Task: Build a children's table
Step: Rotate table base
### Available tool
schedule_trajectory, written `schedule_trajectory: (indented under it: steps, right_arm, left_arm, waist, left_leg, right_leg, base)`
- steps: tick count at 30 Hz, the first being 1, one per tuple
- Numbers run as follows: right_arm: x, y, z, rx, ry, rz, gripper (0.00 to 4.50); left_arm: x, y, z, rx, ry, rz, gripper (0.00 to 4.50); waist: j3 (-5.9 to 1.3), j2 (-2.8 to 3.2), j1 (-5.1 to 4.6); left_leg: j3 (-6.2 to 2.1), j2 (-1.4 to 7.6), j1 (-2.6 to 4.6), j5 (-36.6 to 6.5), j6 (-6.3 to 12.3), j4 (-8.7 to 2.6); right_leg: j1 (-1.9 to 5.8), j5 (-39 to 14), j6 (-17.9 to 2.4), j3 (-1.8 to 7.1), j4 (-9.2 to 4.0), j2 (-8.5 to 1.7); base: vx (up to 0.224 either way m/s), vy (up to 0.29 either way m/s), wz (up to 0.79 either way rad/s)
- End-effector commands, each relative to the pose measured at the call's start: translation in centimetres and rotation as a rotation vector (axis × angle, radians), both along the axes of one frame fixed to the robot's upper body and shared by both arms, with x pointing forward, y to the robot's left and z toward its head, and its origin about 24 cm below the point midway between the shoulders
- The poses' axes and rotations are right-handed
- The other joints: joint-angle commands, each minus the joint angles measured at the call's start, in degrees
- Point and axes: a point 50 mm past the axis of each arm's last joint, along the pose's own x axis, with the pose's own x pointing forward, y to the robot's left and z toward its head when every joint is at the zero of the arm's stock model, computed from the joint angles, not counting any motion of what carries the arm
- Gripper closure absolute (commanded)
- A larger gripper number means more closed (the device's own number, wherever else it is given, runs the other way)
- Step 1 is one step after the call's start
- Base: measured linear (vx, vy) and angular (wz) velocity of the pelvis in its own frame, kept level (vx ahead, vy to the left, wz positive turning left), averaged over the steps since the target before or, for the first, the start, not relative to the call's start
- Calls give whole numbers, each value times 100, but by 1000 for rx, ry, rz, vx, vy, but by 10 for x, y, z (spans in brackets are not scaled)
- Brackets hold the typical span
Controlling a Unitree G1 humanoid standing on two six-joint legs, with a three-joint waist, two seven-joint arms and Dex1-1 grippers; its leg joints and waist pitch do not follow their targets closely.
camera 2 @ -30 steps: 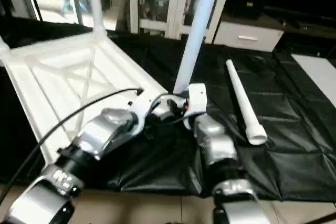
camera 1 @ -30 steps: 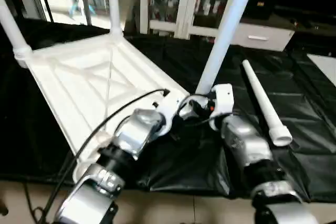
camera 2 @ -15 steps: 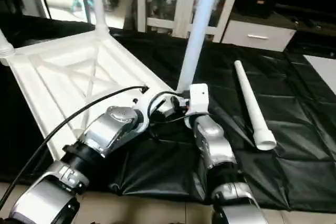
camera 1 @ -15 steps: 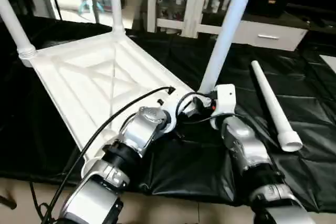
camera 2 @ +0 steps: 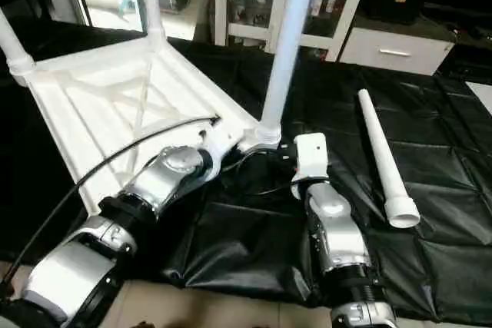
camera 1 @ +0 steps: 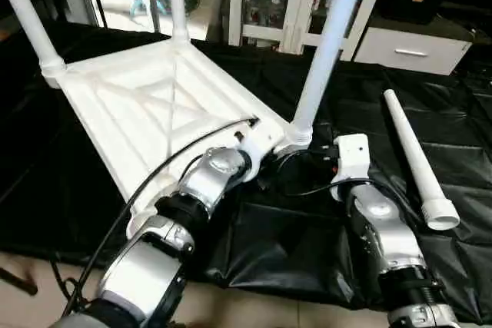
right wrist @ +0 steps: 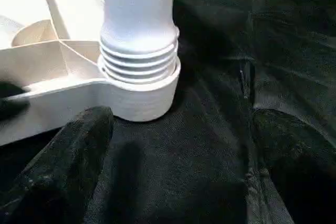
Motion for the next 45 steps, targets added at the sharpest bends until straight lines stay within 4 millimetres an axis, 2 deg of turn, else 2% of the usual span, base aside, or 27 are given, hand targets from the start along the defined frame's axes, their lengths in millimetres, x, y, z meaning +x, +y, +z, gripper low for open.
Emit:
schedule_trajectory:
  steps: [1,2,3,7,8,9,10,11,12,14,15,16,17,18,19,20,21,23,26,28,30,32,33,39,41,42,45]
  right_arm:
    - [0,-5,6,3,-17,-25,0]
    - [0,-4,6,7,-17,-26,0]
    - [0,-4,6,10,-17,-28,0]
    - [-1,-1,7,36,-28,-11,0]
    - [-1,0,8,37,-32,-3,0]
    - [-2,0,10,38,-39,9,0]
    - [-2,0,10,38,-41,12,0]
    - [-3,1,11,38,-46,26,0]
    - [-4,1,11,38,-48,30,0]
    - [-5,1,12,40,-54,41,0]
    - [-7,2,14,47,-64,81,0]
    - [-8,3,15,49,-66,95,0]
    - [-9,3,15,50,-67,108,0]
    - [-12,7,18,60,-73,183,0]
    - [-12,7,18,60,-73,183,0]
    - [-16,9,20,66,-73,240,0]
    - [-19,12,22,76,-72,294,0]
    - [-23,14,24,68,-74,343,0]
    - [-28,16,25,61,-70,413,0]
    - [-32,17,25,64,-60,450,0]
    - [-36,17,25,72,-51,491,0]
    - [-38,18,26,79,-46,513,0]
    - [-39,18,26,77,-44,525,0]
    - [-45,20,26,80,-32,566,0]
    - [-47,21,26,76,-28,578,0]
    - [-48,21,25,74,-26,581,0]
    - [-49,19,25,79,-18,580,0]
  left_arm:
    - [4,-13,22,-99,-51,-31,381]
    - [4,-13,23,-105,-53,-32,381]
    - [4,-12,23,-106,-57,-33,358]
    - [2,-4,29,-169,-59,-61,337]
    - [1,2,30,-167,-53,-79,325]
    - [-3,12,33,-169,-51,-118,315]
    - [-5,15,33,-170,-50,-130,315]
    - [-7,29,37,-163,-51,-123,305]
    - [-8,35,38,-152,-53,-124,293]
    - [-11,44,40,-119,-53,-144,273]
    - [-22,61,42,-46,-42,-240,260]
    - [-26,66,43,-25,-33,-263,260]
    - [-29,70,43,-8,-25,-283,248]
    - [-42,89,43,86,12,-354,236]
    - [-42,89,43,86,12,-354,229]
    - [-52,104,41,164,68,-392,223]
    - [-61,117,40,234,107,-419,217]
    - [-64,126,40,269,117,-395,197]
    - [-65,134,43,258,136,-341,174]
    - [-73,134,43,251,173,-371,166]
    - [-85,130,39,264,225,-433,142]
    - [-89,130,38,274,243,-445,130]
    - [-89,132,37,286,249,-439,125]
    - [-77,137,28,359,224,-319,76]
    - [-74,138,28,354,218,-288,65]
    - [-75,138,30,346,222,-297,42]
    - [-84,140,42,302,236,-359,29]
  waist:
    - [-394,-8,-18]
    - [-384,-18,-24]
    - [-390,-41,-23]
    - [-389,-28,-39]
    - [-387,-3,-38]
    - [-391,-14,-36]
    - [-389,-2,-47]
    - [-386,28,-53]
    - [-395,24,-57]
    - [-383,23,-68]
    - [-376,32,-55]
    - [-379,56,-36]
    - [-375,51,-49]
    - [-356,63,-66]
    - [-341,80,-80]
    - [-329,69,-80]
    - [-331,93,-74]
    - [-303,98,-85]
    - [-290,106,-50]
    - [-280,95,-58]
    - [-277,87,-63]
    - [-258,103,-73]
    - [-273,97,-80]
    - [-298,89,-68]
    - [-288,105,-71]
    - [-298,108,-75]
    - [-308,98,-64]
  left_leg:
    - [64,19,9,-826,321,-379]
    - [65,19,-8,-855,325,-385]
    - [70,8,-14,-888,330,-379]
    - [73,8,-20,-806,376,-378]
    - [72,9,-18,-797,378,-380]
    - [66,34,-21,-751,371,-388]
    - [75,33,-13,-699,376,-387]
    - [87,33,26,-698,354,-384]
    - [73,53,14,-686,326,-387]
    - [87,44,24,-670,318,-394]
    - [83,59,43,-718,255,-408]
    - [70,73,53,-758,219,-416]
    - [79,78,58,-796,200,-424]
    - [90,57,62,-854,158,-427]
    - [78,73,46,-911,111,-446]
    - [98,50,54,-973,89,-438]
    - [77,63,68,-1052,42,-455]
    - [82,58,65,-1220,1,-465]
    - [97,52,114,-1485,-104,-451]
    - [58,51,48,-1583,-145,-476]
    - [42,51,48,-1673,-151,-480]
    - [45,44,48,-1730,-122,-482]
    - [41,36,35,-1701,-117,-476]
    - [41,36,29,-1394,-105,-459]
    - [50,25,51,-1544,-115,-451]
    - [35,24,30,-1532,-118,-458]
    - [29,34,30,-1450,-119,-456]
  right_leg:
    - [344,-1227,-981,247,-308,-246]
    - [354,-1204,-983,238,-307,-238]
    - [375,-1222,-957,237,-300,-246]
    - [384,-1168,-983,247,-293,-258]
    - [385,-1134,-998,249,-287,-256]
    - [407,-1072,-1045,248,-257,-275]
    - [392,-1005,-1058,253,-251,-259]
    - [359,-953,-1077,257,-247,-237]
    - [390,-861,-1113,262,-208,-253]
    - [365,-786,-1130,263,-212,-220]
    - [360,-824,-1118,262,-200,-226]
    - [363,-866,-1104,261,-186,-243]
    - [356,-887,-1096,266,-183,-233]
    - [332,-933,-1056,270,-192,-204]
    - [344,-967,-1026,283,-181,-207]
    - [321,-1036,-995,282,-196,-188]
    - [332,-1138,-972,287,-190,-203]
    - [311,-1380,-905,298,-221,-196]
    - [249,-1703,-860,314,-264,-198]
    - [295,-1916,-787,318,-260,-211]
    - [292,-2108,-719,314,-271,-216]
    - [269,-2268,-655,320,-304,-204]
    - [288,-2306,-623,317,-313,-206]
    - [294,-2026,-631,318,-284,-199]
    - [271,-2076,-640,310,-307,-179]
    - [302,-2087,-614,308,-293,-185]
    - [309,-1970,-686,314,-275,-199]
  base:
    - [0,0,0]
    - [0,0,0]
    - [0,0,0]
    - [0,0,0]
    - [0,0,0]
    - [0,0,0]
    - [0,0,0]
    - [0,0,0]
    - [0,0,0]
    - [0,0,0]
    - [0,0,0]
    - [0,0,0]
    - [0,0,0]
    - [0,0,0]
    - [0,0,0]
    - [0,0,0]
    - [0,0,0]
    - [0,0,0]
    - [0,0,0]
    - [0,0,0]
    - [0,0,0]
    - [0,0,0]
    - [0,0,0]
    - [0,0,0]
    - [0,0,0]
    - [0,0,0]
    - [0,0,0]
